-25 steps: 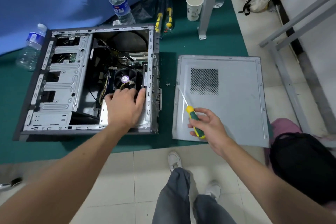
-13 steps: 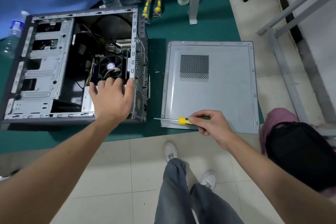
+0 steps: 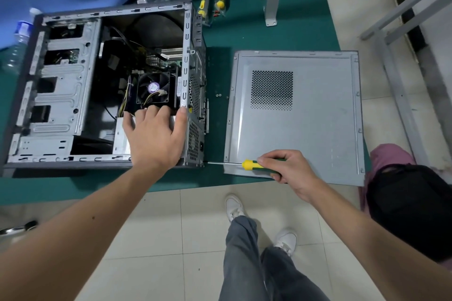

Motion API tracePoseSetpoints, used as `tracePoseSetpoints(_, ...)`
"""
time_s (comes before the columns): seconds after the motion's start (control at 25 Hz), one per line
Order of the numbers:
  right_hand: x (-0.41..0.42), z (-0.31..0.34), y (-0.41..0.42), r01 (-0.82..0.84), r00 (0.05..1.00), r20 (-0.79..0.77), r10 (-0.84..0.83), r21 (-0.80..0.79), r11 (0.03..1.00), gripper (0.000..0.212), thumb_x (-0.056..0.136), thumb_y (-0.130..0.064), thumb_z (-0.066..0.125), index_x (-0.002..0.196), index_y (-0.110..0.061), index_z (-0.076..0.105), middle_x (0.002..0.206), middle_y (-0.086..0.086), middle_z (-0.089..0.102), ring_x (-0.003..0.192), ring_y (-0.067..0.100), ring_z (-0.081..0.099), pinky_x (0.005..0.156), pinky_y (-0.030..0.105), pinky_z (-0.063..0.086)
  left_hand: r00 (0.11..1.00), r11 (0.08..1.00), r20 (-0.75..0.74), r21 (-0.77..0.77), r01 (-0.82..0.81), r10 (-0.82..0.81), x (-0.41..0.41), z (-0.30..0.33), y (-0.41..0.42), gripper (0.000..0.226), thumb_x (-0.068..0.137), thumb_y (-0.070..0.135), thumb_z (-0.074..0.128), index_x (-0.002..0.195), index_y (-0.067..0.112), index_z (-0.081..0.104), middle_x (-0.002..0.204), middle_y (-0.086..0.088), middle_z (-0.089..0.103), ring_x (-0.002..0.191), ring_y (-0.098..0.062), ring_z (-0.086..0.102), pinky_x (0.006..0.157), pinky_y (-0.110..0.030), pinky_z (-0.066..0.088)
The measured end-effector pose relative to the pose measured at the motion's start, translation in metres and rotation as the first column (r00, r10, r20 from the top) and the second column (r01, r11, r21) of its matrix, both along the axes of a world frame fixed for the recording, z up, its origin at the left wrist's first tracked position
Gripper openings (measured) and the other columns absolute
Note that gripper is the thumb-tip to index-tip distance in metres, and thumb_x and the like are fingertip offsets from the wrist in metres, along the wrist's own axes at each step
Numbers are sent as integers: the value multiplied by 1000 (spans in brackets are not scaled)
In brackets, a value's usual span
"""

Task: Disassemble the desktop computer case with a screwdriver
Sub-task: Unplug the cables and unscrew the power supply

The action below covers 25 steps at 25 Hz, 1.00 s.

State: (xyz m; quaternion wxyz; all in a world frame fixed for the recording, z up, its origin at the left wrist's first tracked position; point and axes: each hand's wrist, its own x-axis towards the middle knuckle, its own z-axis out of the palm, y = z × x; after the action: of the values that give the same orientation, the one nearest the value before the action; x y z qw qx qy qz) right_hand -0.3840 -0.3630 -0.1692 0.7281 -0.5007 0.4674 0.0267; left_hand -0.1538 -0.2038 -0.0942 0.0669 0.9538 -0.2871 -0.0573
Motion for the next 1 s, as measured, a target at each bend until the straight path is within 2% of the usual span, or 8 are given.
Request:
tracePoseSetpoints(0.2, 0, -1, 0, -15, 1000, 8, 15, -1, 1000, 6, 77, -18, 81, 80, -13, 78, 66, 0, 63, 47, 12, 42, 44, 19, 34, 1000, 1000, -9, 5, 0, 0, 0, 0, 0, 54, 96, 63, 11, 64, 25, 34, 89, 2, 47, 106, -29, 46, 117, -54, 13)
tracePoseSetpoints(0.4, 4, 0, -14, -169, 985, -36, 168, -4, 986, 13, 77, -27, 82, 87, -20, 78, 56, 2, 56, 43, 10, 42, 42, 20, 30, 1000, 1000, -9, 6, -3, 3, 0, 1, 0, 54, 95, 63, 11, 64, 25, 34, 89, 1, 48, 106, -30, 46, 116, -54, 14)
tracePoseSetpoints(0.56, 14, -1, -22, -312, 944, -104, 314, 32, 950, 40, 89, -48, 61, 89, -10, 73, 80, 20, 70, 51, 17, 41, 43, 22, 29, 1000, 1000, -3, 0, -1, 1, 0, 1, 0, 54, 96, 62, 12, 65, 24, 35, 89, 1, 48, 106, -31, 47, 116, -54, 15)
tracePoseSetpoints(0.68, 16, 1, -28, -380, 925, -75, 373, -123, 917, 29, 89, -38, 68, 81, -10, 71, 70, 9, 66, 48, 9, 47, 43, 19, 36, 1000, 1000, -5, -1, -5, 5, 0, 0, 0, 54, 96, 62, 13, 65, 25, 34, 89, 2, 47, 106, -30, 47, 116, -53, 15)
tracePoseSetpoints(0.76, 14, 1, -30, -351, 930, 4, 368, -287, 891, 8, 78, -23, 81, 82, -20, 74, 75, -5, 67, 63, 7, 56, 57, 17, 45, 1000, 1000, -6, -7, -3, 3, 0, 0, 0, 53, 97, 62, 13, 64, 25, 34, 88, 2, 47, 105, -30, 47, 116, -53, 15)
tracePoseSetpoints(0.8, 13, -1, -30, -319, 937, 32, 349, -335, 887, 15, 73, -19, 84, 84, -23, 75, 81, -6, 69, 71, 9, 59, 64, 18, 48, 1000, 1000, -6, -8, -3, 3, 0, 0, 0, 53, 97, 62, 14, 64, 25, 34, 88, 2, 47, 105, -30, 47, 116, -53, 15)
tracePoseSetpoints(0.88, 14, -2, -27, -242, 966, 31, 258, -261, 935, 14, 78, -27, 81, 88, -22, 73, 85, -2, 68, 69, 14, 60, 62, 25, 48, 1000, 1000, -7, -8, -3, 2, 0, 0, 0, 54, 97, 61, 14, 64, 25, 35, 88, 2, 48, 105, -30, 47, 116, -53, 14)
tracePoseSetpoints(1.0, 16, 2, -21, -324, 933, -188, 307, -61, 944, 41, 93, -54, 53, 91, -16, 68, 79, 5, 65, 55, 21, 55, 47, 25, 39, 1000, 1000, -10, -10, -2, 2, 0, 0, 0, 53, 98, 62, 14, 64, 25, 34, 88, 2, 48, 104, -29, 47, 116, -53, 14)
